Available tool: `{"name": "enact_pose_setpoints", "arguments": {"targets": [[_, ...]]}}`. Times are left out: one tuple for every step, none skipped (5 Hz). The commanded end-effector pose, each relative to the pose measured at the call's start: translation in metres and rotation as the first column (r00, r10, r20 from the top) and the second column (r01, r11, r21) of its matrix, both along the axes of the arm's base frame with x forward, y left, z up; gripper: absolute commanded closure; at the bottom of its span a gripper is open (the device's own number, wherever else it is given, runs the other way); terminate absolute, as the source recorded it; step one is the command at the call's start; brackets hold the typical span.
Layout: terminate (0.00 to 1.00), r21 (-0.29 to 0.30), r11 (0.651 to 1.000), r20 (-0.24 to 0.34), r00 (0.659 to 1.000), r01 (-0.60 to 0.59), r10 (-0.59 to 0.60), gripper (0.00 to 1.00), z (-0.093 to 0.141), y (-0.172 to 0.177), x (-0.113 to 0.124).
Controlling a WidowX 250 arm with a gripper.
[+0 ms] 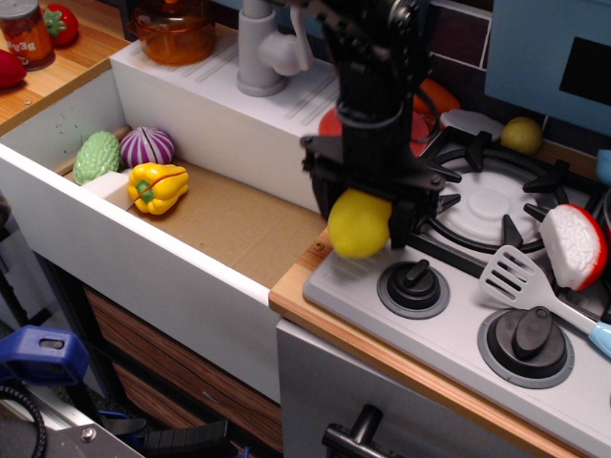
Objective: Put lemon on plate
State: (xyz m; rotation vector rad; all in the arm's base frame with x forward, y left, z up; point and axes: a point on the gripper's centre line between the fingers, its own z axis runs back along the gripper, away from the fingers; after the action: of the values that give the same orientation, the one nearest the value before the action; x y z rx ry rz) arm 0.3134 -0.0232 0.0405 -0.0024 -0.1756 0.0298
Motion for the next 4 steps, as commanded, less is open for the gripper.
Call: {"name": "enact_pose_setpoints", "arguments": {"targets": [[0.0,0.083,0.993,0.096,0.992,0.078,-0.086,1.0,0.032,0.021,0.052],[0.0,0.12,0.976,0.15,0.969,0.18,-0.197,1.0,0.03,0.043,0.095],[0.0,0.165,0.956,0.178,0.946,0.241,-0.27,1.0,0.027,0.06,0.12],[0.0,0.216,0.933,0.196,0.923,0.289,-0.332,1.0,0.023,0.078,0.131]]}}
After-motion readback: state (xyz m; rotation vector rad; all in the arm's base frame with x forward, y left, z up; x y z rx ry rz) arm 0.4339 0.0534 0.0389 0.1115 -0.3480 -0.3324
